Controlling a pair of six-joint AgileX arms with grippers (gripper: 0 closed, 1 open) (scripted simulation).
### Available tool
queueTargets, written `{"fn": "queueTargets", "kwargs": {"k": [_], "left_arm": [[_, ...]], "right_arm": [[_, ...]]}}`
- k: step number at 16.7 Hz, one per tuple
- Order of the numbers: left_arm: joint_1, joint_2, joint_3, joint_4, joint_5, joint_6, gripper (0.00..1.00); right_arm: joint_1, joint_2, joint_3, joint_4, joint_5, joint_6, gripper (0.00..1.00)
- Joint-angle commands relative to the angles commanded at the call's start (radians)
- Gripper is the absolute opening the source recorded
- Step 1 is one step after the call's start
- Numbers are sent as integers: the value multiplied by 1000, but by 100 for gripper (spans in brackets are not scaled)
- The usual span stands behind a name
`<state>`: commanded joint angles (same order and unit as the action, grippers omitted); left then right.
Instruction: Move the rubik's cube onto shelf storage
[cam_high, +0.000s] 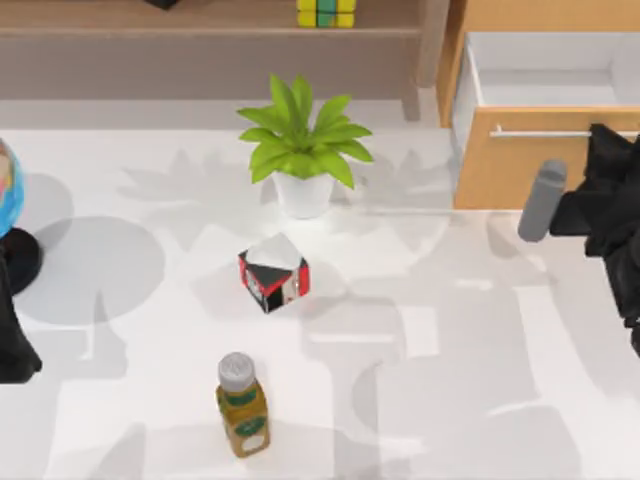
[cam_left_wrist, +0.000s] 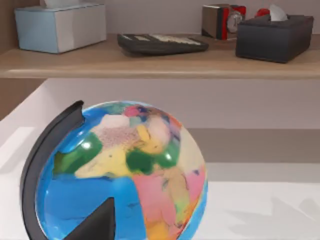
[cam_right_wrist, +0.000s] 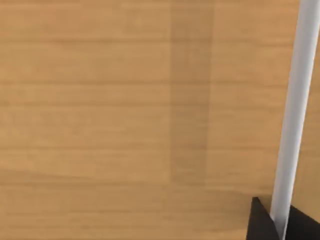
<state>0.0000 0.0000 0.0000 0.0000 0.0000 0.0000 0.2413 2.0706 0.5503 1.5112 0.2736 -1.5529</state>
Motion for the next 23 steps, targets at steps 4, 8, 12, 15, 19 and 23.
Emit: {"fn": "queueTargets", "kwargs": {"k": [4,8,12,15,19,23], "left_arm": [[0,0,0,0,0,0,100],[0,0,0,0,0,0,100],[0,0,0,0,0,0,100],[0,0,0,0,0,0,100],[0,0,0,0,0,0,100],[0,0,0,0,0,0,100]], "right_arm": [[1,-1,1,-5,1,2,0],[-8,17,52,-30,-7,-2,0],[-27,65,161,-99,-27,0,0],[-41,95,240,-145,-40,2,0],[-46,106,267,-164,-45,0,0],[-46,108,277,-166,-44,0,0]]}}
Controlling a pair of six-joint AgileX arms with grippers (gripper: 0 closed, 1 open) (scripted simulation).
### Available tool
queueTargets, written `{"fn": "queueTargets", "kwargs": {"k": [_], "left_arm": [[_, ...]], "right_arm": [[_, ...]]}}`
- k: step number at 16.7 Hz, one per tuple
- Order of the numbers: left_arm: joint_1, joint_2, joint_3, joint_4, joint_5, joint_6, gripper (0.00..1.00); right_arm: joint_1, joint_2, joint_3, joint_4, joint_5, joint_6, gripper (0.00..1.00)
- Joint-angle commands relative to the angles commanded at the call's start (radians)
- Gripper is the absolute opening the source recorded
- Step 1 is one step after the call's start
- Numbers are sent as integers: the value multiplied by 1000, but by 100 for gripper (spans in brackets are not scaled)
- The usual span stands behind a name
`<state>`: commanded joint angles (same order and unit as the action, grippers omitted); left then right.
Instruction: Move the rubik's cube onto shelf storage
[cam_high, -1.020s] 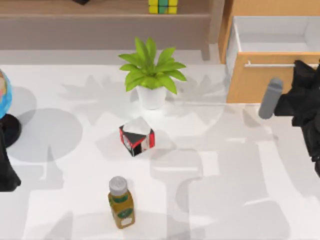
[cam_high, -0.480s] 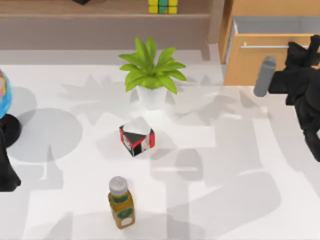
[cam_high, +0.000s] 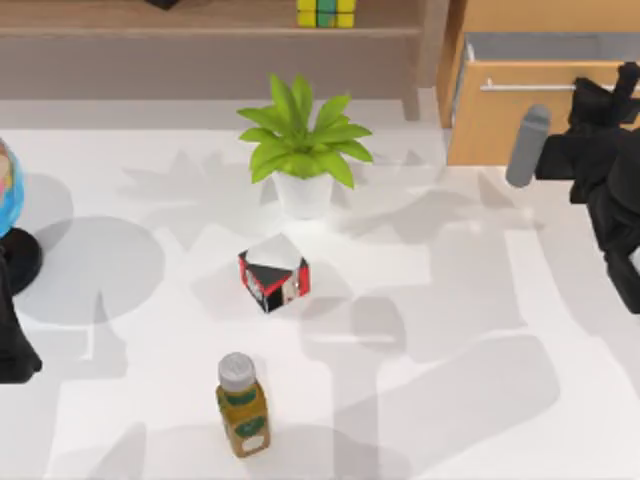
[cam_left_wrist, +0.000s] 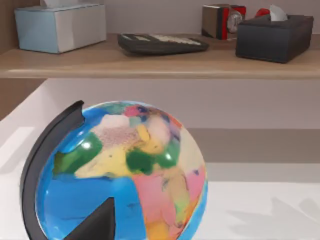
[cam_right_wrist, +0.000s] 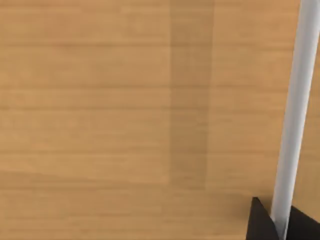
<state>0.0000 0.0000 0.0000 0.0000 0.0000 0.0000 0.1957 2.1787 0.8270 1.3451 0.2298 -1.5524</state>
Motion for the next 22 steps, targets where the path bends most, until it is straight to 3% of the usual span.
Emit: {"fn": "queueTargets", "kwargs": {"k": [18,22], "left_arm": [[0,0,0,0,0,0,100],[0,0,0,0,0,0,100]], "right_arm": [[-32,122,277,-159,-32,1,0],[-32,122,277,-159,-32,1,30]]}}
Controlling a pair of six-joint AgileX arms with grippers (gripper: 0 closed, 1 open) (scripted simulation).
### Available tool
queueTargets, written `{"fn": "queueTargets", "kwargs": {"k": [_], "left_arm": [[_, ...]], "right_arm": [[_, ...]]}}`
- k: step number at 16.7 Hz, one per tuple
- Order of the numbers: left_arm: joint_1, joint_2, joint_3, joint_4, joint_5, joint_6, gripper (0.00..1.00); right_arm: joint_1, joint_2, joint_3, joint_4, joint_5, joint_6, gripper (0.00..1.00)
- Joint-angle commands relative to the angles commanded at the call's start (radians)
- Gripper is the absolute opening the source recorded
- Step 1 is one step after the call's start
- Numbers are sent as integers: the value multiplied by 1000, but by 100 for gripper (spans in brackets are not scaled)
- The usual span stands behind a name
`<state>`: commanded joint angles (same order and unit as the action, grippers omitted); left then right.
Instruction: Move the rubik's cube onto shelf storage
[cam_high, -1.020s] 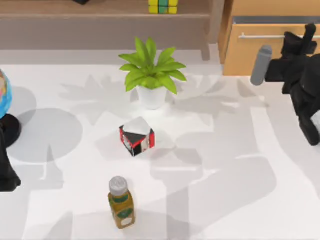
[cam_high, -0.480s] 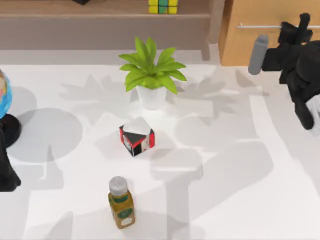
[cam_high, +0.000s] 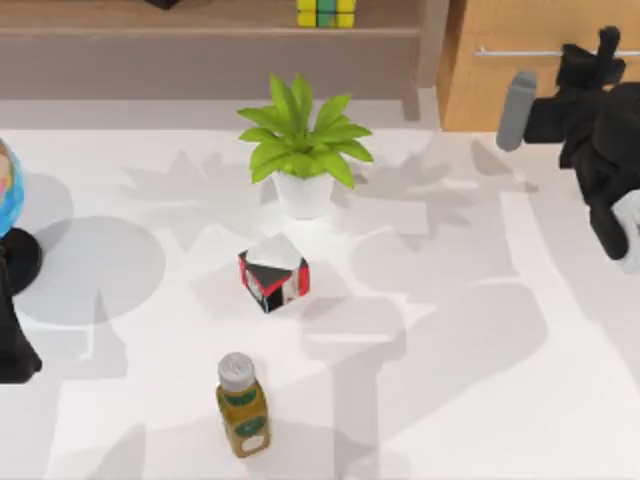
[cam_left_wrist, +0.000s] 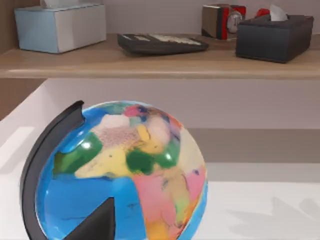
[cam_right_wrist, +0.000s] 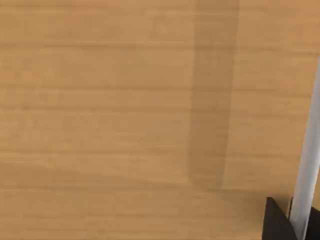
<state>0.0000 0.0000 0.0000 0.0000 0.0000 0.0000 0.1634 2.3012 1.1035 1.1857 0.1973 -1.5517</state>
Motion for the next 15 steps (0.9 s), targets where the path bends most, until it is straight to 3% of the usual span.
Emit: {"fn": "queueTargets", "kwargs": {"k": [9,15], "left_arm": [[0,0,0,0,0,0,100],[0,0,0,0,0,0,100]], "right_arm": [[0,0,0,0,0,0,98],[0,0,0,0,0,0,100]]}}
